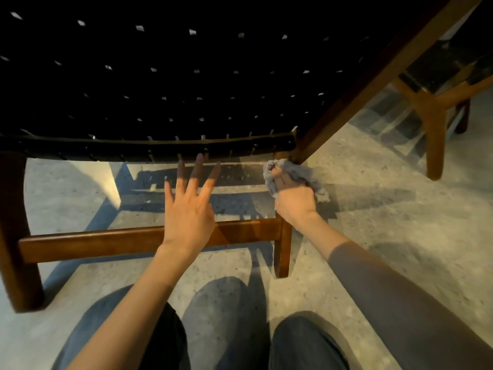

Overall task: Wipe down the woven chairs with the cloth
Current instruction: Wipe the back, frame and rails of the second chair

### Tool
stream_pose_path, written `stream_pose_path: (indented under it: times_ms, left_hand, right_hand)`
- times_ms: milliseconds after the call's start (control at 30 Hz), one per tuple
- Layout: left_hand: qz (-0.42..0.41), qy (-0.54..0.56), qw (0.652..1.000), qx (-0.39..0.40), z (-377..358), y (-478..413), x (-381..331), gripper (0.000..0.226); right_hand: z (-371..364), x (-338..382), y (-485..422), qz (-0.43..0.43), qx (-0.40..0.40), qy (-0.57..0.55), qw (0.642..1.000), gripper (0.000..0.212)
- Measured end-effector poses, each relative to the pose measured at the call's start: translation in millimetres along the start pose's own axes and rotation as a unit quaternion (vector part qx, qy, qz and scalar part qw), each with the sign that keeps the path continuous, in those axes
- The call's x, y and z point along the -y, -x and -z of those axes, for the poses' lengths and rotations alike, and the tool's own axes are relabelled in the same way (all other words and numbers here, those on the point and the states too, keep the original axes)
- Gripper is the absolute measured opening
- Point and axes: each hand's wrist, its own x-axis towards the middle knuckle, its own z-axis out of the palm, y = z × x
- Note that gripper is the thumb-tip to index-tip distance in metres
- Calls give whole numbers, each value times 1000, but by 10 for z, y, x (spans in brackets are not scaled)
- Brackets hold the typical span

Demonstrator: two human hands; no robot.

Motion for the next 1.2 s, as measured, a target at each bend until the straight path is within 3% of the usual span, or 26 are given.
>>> stream_pose_path:
  times_ms: [100, 200, 500, 667, 933, 1033, 1200]
  left_hand:
    - [0, 3, 1000, 26, -124, 102, -22, 79]
    - [-7, -16, 996, 84, -252, 204, -24, 81]
    - [-8, -57, 984, 167, -344, 227, -51, 77]
    - [-13, -63, 977, 202, -189, 158, -86, 74]
    - [-34, -46, 973, 222, -37, 12, 54, 69]
    - [-21, -32, 964, 265, -161, 94, 163, 68]
    - [-7, 4, 959, 285, -417, 232, 307, 65]
  right_hand:
    - [-157, 20, 232, 14, -13, -1, 1000, 64]
    - [-401, 19, 437, 65, 47, 25, 996, 77]
    - [-65, -84, 128, 36, -15, 58, 998, 71]
    - [-295, 65, 430, 36, 70, 43, 996, 83]
    - [-209, 167, 573, 1, 156, -201, 967, 72]
    - [-234, 303, 774, 43, 223, -277, 934, 81]
    - [-225, 431, 780, 82, 237, -323, 912, 78]
